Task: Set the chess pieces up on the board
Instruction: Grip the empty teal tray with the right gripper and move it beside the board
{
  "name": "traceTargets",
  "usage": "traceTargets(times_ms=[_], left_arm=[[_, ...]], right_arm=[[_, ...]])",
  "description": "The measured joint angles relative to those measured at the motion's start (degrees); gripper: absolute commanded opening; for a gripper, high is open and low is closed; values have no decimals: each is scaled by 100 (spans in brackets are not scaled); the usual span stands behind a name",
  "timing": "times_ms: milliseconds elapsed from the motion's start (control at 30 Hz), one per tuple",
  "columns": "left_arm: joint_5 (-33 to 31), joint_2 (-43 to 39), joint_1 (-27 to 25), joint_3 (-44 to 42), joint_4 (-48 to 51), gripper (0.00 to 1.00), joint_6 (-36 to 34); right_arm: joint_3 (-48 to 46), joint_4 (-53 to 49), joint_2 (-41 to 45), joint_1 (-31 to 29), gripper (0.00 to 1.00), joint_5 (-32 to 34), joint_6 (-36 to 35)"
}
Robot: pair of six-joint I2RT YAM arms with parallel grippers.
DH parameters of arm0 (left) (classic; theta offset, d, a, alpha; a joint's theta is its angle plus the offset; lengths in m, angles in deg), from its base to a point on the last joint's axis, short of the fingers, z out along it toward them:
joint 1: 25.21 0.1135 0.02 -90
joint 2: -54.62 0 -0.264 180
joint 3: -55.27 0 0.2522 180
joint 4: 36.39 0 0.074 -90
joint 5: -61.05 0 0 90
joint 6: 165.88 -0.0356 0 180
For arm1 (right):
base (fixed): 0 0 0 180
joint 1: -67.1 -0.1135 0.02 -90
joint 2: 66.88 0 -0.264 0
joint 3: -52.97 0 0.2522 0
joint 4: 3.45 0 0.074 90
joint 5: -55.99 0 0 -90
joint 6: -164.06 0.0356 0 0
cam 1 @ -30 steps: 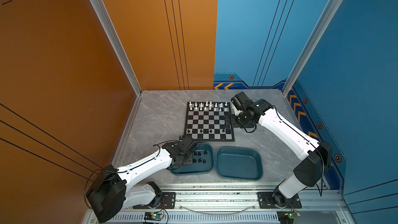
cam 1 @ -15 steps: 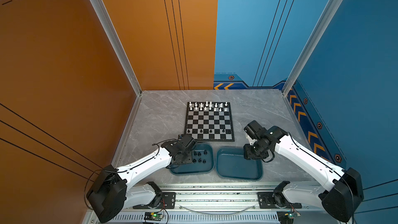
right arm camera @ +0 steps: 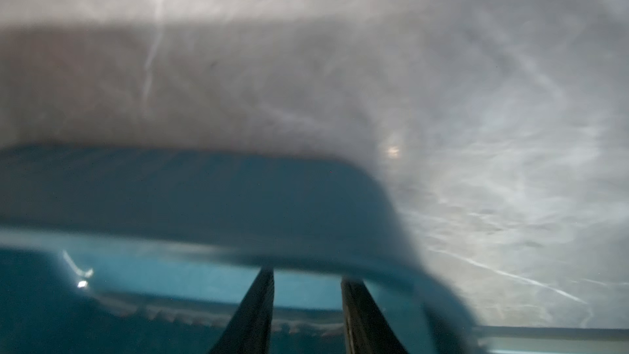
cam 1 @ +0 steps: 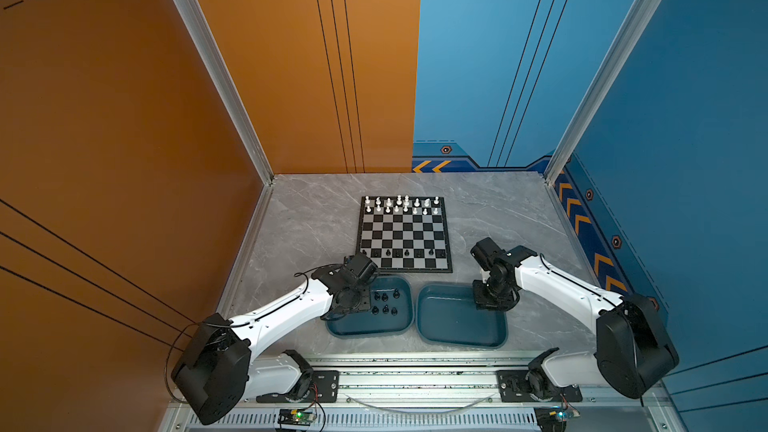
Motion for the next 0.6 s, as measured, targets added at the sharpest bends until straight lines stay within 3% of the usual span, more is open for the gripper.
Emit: traceTargets(times_ms=[333, 600], left_arm=[[4, -15, 219, 0, 4, 40, -44], [55, -87, 503, 66, 31, 40, -140]], right_arm=[[439, 136, -551, 1829, 37, 866, -33], [1333, 402, -1443, 2485, 37, 1878, 68]])
